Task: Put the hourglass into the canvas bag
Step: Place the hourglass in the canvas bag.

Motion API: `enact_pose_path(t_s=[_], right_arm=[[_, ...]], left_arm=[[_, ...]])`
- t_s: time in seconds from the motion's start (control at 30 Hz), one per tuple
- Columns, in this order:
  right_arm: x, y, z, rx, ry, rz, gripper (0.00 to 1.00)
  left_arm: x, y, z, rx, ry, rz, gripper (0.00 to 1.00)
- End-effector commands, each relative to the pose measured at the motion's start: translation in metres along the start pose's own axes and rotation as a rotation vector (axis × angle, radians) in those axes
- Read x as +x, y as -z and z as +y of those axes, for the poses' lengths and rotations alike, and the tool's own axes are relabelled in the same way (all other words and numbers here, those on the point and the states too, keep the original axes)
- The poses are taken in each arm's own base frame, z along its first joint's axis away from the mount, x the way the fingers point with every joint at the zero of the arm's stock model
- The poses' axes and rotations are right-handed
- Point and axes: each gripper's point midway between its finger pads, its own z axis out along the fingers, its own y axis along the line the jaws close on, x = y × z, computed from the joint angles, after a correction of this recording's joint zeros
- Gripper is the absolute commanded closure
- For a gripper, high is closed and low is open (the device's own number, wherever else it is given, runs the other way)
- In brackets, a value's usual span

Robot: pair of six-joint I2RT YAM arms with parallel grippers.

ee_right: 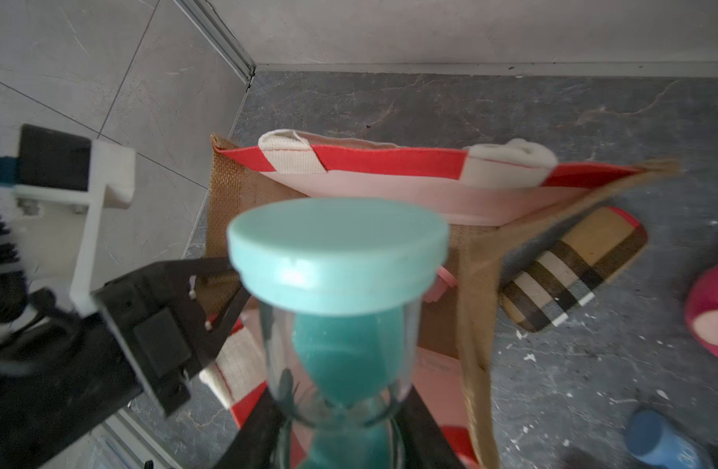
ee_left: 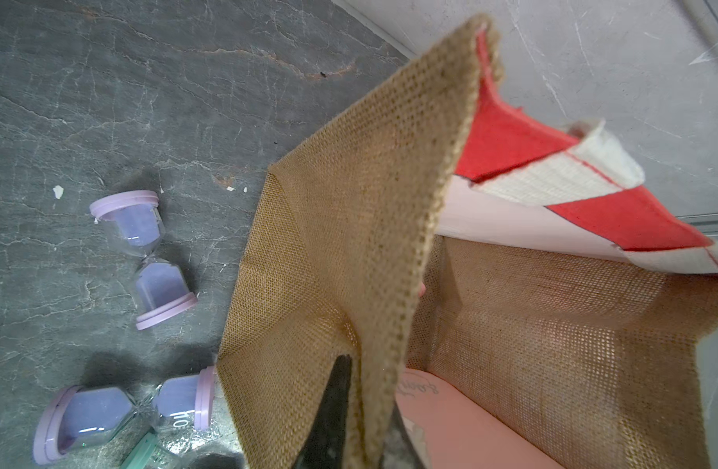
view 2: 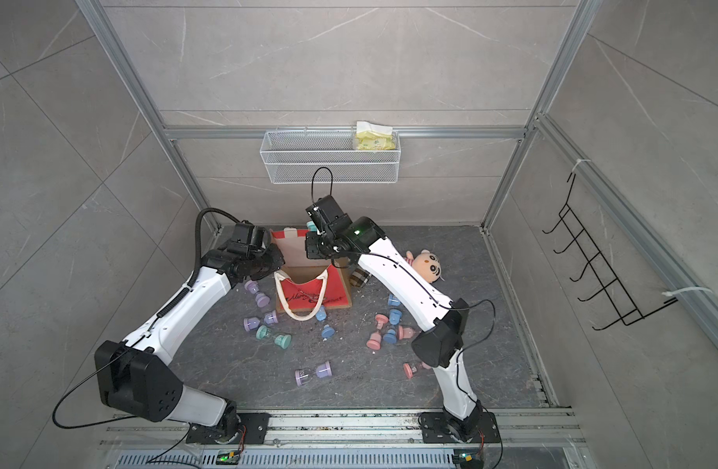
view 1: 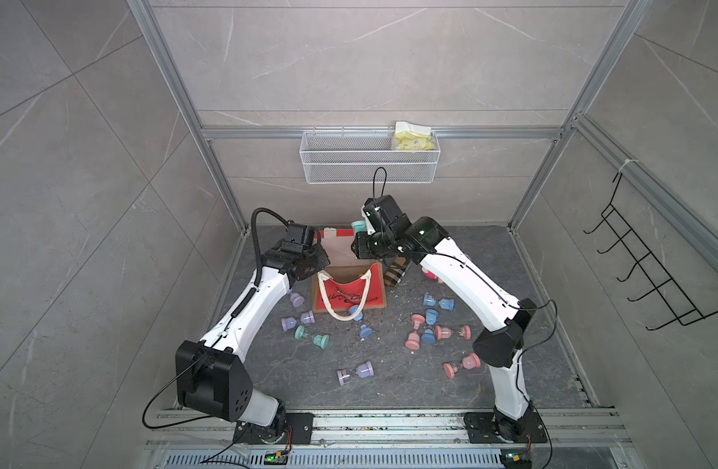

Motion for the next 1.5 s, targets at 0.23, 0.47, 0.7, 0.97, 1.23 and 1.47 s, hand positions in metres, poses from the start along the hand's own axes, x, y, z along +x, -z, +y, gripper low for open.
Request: enact_pose_path(t_s=[0.23, 0.47, 0.7, 0.97, 1.23, 1.47], right_arm=[[0.042, -0.070, 0.013, 0.049, -0.075, 0.141, 1.00], [0.070, -0.092, -0.004, 0.151, -0.065, 0.205, 1.00], [0.091, -0.114, -0.017, 0.201, -0.087, 0.253, 1.00], [0.107, -0.142, -0.030, 0.252, -0.102, 0.277, 1.00], [0.116, -0.157, -0.033, 0.257, -0.105, 0.296, 0.84], [0.106, -0.150, -0.028, 0.238, -0.102, 0.271, 0.57]], left_arm=[[-0.004, 0.018, -0.018, 0.099, 0.039, -0.046, 0.94], [-0.006, 0.020, -0.016, 0.087, 0.035, -0.058, 0.94], [-0.006, 0.017, -0.016, 0.089, 0.039, -0.056, 0.94], [-0.004, 0.016, -0.014, 0.088, 0.048, -0.055, 0.95], [-0.004, 0.016, -0.015, 0.087, 0.046, -0.051, 0.95], [-0.004, 0.015, -0.015, 0.086, 0.045, -0.052, 0.95]])
